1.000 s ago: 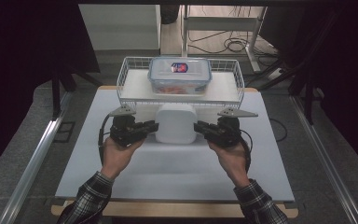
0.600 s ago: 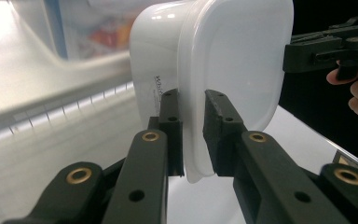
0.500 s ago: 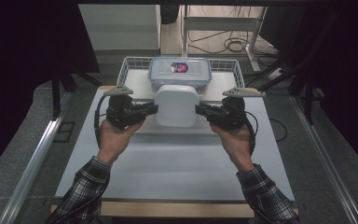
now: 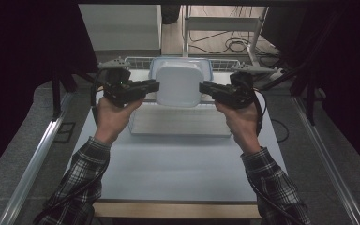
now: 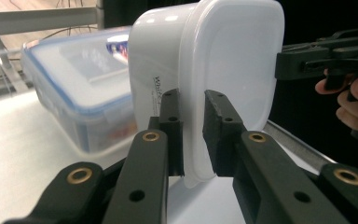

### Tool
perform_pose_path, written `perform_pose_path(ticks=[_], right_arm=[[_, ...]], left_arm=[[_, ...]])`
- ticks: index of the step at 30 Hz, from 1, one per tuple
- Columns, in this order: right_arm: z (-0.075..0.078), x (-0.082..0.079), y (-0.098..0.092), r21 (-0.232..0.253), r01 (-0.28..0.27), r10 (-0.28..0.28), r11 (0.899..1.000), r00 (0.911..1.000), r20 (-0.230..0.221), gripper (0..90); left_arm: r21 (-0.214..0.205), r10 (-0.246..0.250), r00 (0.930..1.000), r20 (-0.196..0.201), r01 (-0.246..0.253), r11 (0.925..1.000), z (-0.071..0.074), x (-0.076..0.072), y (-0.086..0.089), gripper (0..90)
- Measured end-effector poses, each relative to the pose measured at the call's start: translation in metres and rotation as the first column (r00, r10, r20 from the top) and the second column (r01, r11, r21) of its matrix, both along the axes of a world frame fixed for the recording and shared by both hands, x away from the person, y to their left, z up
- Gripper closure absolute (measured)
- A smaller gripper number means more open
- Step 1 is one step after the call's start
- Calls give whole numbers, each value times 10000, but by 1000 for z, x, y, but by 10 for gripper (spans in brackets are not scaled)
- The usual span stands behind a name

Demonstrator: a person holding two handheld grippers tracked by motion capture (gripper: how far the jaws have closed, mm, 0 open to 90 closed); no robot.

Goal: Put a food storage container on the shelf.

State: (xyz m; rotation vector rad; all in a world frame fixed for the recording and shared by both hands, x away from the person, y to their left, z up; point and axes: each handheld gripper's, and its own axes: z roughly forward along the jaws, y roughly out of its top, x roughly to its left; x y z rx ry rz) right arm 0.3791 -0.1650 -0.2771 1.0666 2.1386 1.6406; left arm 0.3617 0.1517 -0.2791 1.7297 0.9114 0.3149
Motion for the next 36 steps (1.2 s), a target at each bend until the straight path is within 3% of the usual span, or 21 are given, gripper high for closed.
perform_pose_path(ticks=[11, 20, 27, 36], right_arm=[[30, 20, 2, 12, 271, -271, 9996, 9994, 214, 776], [35, 44, 3, 81, 534, -534, 9985, 9986, -40, 768], [37, 53, 4, 128, 648, -645, 9978, 9977, -190, 753], [38, 61, 10, -12, 700, -700, 9975, 9975, -120, 668]], left_arm=[[14, 132, 9999, 40, -132, 9999, 28, 21, -3, 788], [-340, 127, 9996, -242, -135, 9993, 27, 43, -3, 784], [-608, 52, 9995, -327, -72, 9981, 24, 55, -2, 757], [-489, 125, 9995, -305, -140, 9987, 23, 64, -4, 671]])
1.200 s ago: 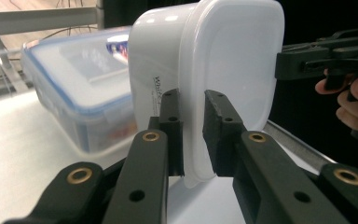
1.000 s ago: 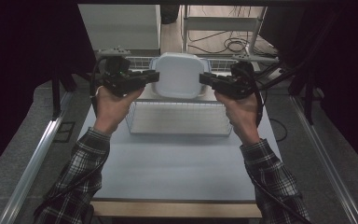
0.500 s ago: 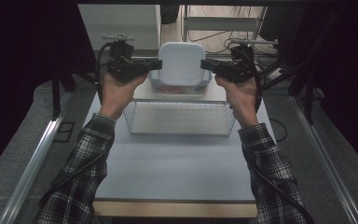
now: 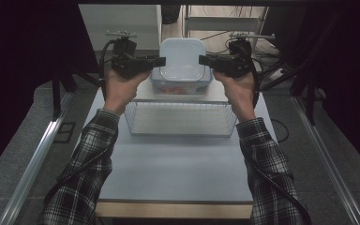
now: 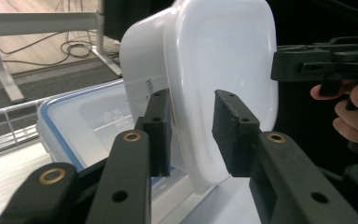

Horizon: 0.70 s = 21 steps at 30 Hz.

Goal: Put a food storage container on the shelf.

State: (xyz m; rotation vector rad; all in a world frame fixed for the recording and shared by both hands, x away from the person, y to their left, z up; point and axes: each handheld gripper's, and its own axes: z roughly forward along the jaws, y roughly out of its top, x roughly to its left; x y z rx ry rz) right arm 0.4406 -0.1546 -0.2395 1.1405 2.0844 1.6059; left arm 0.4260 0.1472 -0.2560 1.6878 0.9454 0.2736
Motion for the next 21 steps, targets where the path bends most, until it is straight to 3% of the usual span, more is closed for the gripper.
perform_pose_path(ticks=[3, 10, 12, 14, 21], right_arm=[[-2, 4, 4, -264, 183, -181, 9995, 9998, 87, 652], [-5, 11, 3, 3, 205, -205, 9998, 9997, -121, 623], [-5, 12, 5, -103, 312, -313, 9995, 9995, -72, 605], [-7, 14, 7, -264, 454, -455, 9986, 9989, -55, 582], [-7, 18, 9, -228, 647, -648, 9976, 9979, -46, 558]], left_arm=[[99, 111, 9999, -4, -111, 9999, -1, 4, -2, 667], [59, 170, 9998, -98, -169, 9998, -1, 10, -3, 651], [267, 263, 9996, -55, -262, 9993, -1, 11, -4, 612], [176, 356, 9993, -124, -354, 9992, -2, 14, -5, 575], [477, 788, 9969, 47, -789, 9957, 1, 22, -5, 487]])
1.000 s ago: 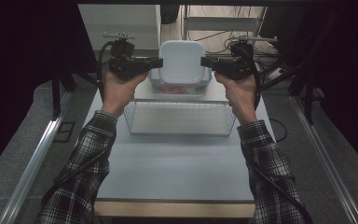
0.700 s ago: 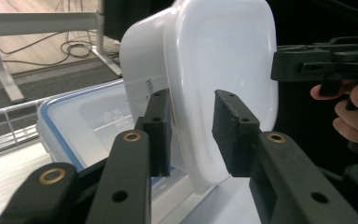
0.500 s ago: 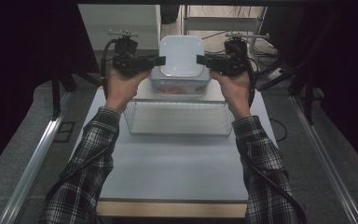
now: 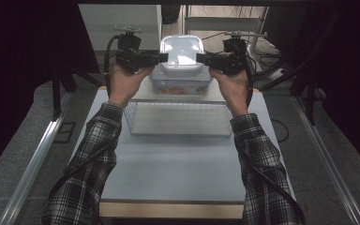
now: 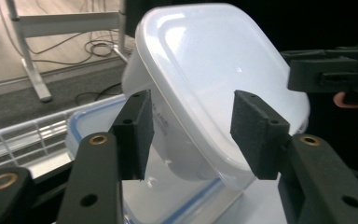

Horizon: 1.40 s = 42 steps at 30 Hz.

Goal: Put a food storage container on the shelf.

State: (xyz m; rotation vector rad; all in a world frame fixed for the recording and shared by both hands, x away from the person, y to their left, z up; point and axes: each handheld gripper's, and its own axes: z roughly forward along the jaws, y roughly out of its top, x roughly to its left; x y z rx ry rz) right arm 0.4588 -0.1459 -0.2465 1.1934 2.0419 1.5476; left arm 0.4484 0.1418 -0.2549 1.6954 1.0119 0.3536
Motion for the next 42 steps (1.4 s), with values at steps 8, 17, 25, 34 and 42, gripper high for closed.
perform_pose_path(ticks=[8, 17, 25, 34, 42], right_arm=[[0, 4, 1, 12, 297, -297, 9996, 9996, 35, 520], [6, 1, -3, -212, 113, -110, 9997, 9999, 103, 457], [6, -14, -7, -291, -588, 595, 9978, 9979, 243, 375], [-13, -22, -19, -266, -1103, 1105, 9935, 9939, 64, 286], [-25, -30, -23, -251, -1452, 1454, 9891, 9894, 59, 218]], left_arm=[[19, 209, 9998, -11, -209, 9998, 1, 5, 0, 453], [166, -157, 9997, 196, 154, 9997, 4, -6, 1, 393], [412, -647, 9974, 332, 633, 9971, 1, -23, 3, 281], [619, -1211, 9926, 8, 1209, 9907, -21, -34, 5, 169], [829, -1424, 9897, -119, 1429, 9863, -37, -39, 7, 122]])
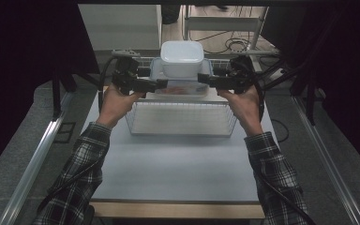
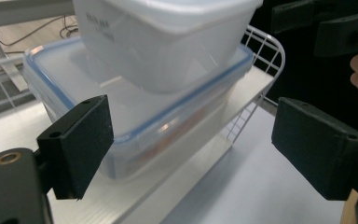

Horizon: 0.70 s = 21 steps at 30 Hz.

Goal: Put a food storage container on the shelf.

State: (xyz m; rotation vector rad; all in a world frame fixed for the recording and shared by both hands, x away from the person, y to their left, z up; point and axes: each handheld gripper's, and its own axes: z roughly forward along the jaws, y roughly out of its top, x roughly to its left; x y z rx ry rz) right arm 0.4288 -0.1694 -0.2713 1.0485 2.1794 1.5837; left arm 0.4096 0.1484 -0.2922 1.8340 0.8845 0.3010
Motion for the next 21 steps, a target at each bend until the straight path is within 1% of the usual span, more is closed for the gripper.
perform_pose_path(ticks=[2, 4, 6, 10, 14, 19, 21], right_arm=[[-3, -2, 0, -32, -88, 88, 10000, 10000, 28, 209], [-7, -5, 1, -33, -184, 184, 9998, 9998, -40, 200], [-11, -7, 1, -89, -226, 225, 9997, 9997, -45, 191], [-19, -11, 2, -205, -337, 336, 9992, 9994, -55, 173], [-25, -16, 2, -163, -482, 480, 9987, 9988, -114, 149], [-30, -23, 2, -210, -636, 635, 9978, 9980, -73, 115], [-33, -26, 3, -276, -703, 703, 9971, 9975, 24, 95]], left_arm=[[175, -57, 9999, 84, 55, 9998, -5, -2, 0, 107], [368, -171, 9997, 202, 163, 9992, -9, -4, -1, 83], [568, -250, 9990, 363, 229, 9981, -14, -6, -1, 66], [596, -409, 9982, 443, 382, 9975, -21, -10, -1, 41], [658, -573, 9970, 513, 539, 9964, -27, -16, -1, 37], [717, -750, 9958, 532, 711, 9949, -36, -22, -5, 37], [793, -838, 9951, 522, 795, 9937, -39, -25, -6, 29]])
